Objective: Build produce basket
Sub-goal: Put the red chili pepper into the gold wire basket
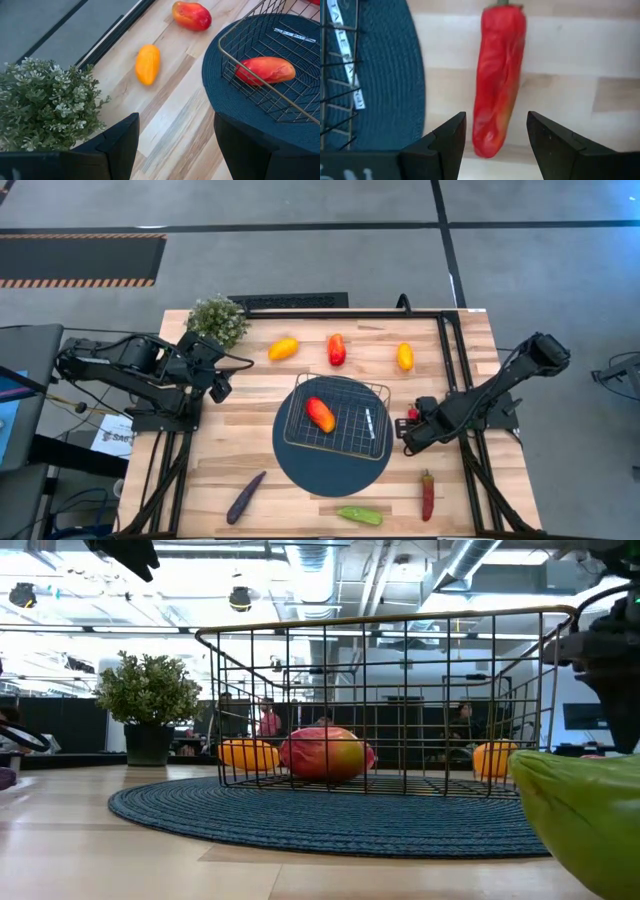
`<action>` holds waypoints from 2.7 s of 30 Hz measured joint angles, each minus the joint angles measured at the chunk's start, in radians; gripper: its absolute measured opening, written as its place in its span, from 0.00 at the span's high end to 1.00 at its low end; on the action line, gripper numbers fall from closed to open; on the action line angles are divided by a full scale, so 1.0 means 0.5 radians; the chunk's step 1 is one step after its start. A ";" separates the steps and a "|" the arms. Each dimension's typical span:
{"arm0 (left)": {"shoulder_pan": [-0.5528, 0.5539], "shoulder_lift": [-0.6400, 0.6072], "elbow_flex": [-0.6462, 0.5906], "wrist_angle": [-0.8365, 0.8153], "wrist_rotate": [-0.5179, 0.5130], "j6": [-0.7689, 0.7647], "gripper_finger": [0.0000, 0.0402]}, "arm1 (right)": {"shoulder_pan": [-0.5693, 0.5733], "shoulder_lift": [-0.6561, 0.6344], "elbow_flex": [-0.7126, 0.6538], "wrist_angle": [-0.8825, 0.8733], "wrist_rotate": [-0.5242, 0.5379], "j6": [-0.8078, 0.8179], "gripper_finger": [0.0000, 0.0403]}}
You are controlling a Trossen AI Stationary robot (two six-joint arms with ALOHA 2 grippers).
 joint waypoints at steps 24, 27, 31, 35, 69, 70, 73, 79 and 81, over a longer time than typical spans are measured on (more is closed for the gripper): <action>0.000 0.001 0.001 0.000 0.003 -0.001 0.40 | -0.007 0.227 0.003 0.024 0.017 0.036 0.43; -0.001 0.000 0.001 0.001 0.006 0.000 0.40 | -0.007 0.257 0.003 0.068 -0.013 0.015 0.43; 0.000 0.000 0.001 0.001 0.006 0.000 0.40 | -0.009 0.235 0.003 0.083 -0.038 0.005 0.43; -0.001 0.000 0.001 0.001 0.010 0.000 0.40 | -0.009 0.223 0.002 0.054 -0.039 0.003 0.43; 0.000 0.001 0.001 0.002 0.031 -0.001 0.40 | -0.123 -0.040 1.173 -0.558 0.764 -0.595 0.95; 0.000 0.001 0.001 0.002 0.031 -0.001 0.40 | -0.158 -0.040 1.189 -0.434 0.834 -0.741 0.95; -0.001 0.001 0.001 0.002 0.031 -0.001 0.40 | -0.293 -0.034 1.195 -0.020 0.893 -1.182 0.95; -0.001 0.000 0.001 0.002 0.031 0.001 0.40 | -0.552 0.188 1.192 0.421 0.598 -1.666 0.95; 0.000 0.001 0.001 0.002 0.032 0.002 0.40 | -0.616 0.303 1.197 0.522 0.435 -1.713 0.95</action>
